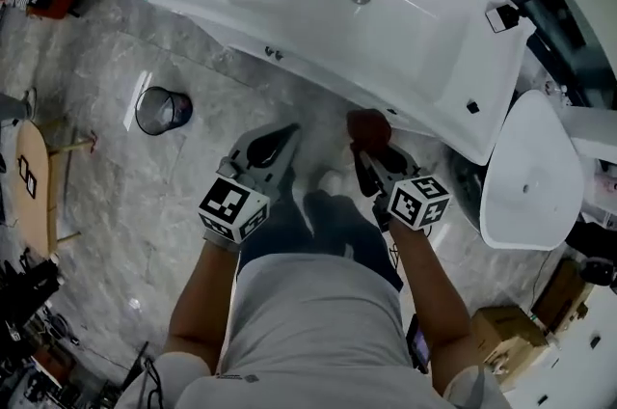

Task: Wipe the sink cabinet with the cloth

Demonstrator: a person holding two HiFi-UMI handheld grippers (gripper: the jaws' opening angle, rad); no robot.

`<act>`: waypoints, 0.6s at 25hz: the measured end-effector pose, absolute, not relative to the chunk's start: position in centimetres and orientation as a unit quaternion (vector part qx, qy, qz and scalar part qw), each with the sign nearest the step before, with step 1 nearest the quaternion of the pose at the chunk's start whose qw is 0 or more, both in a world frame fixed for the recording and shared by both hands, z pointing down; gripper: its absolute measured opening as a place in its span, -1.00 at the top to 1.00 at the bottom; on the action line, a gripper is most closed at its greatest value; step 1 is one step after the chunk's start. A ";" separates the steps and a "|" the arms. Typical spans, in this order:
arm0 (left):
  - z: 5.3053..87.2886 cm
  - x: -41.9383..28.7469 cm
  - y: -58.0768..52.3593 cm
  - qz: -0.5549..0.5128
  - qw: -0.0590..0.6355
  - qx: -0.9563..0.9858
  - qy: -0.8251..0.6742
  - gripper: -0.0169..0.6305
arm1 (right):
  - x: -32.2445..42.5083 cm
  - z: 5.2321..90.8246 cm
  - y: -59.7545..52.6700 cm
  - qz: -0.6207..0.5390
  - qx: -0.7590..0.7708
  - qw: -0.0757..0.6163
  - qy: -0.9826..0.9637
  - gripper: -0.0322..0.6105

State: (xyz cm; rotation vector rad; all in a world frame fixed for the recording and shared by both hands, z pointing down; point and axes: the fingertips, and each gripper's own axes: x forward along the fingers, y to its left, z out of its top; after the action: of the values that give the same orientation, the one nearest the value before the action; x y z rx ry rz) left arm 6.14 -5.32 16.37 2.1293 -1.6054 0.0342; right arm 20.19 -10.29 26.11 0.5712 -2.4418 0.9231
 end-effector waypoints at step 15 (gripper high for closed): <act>29.9 6.5 1.7 -0.040 0.284 0.661 -0.694 0.91 | 21.6 48.3 -11.9 0.431 0.212 0.307 -0.821 0.54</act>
State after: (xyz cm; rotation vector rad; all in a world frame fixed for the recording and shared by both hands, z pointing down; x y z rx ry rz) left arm 6.54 1.70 29.94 1.7673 -1.8564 -0.1064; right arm 21.59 -11.88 48.30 0.5600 -2.1727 1.1404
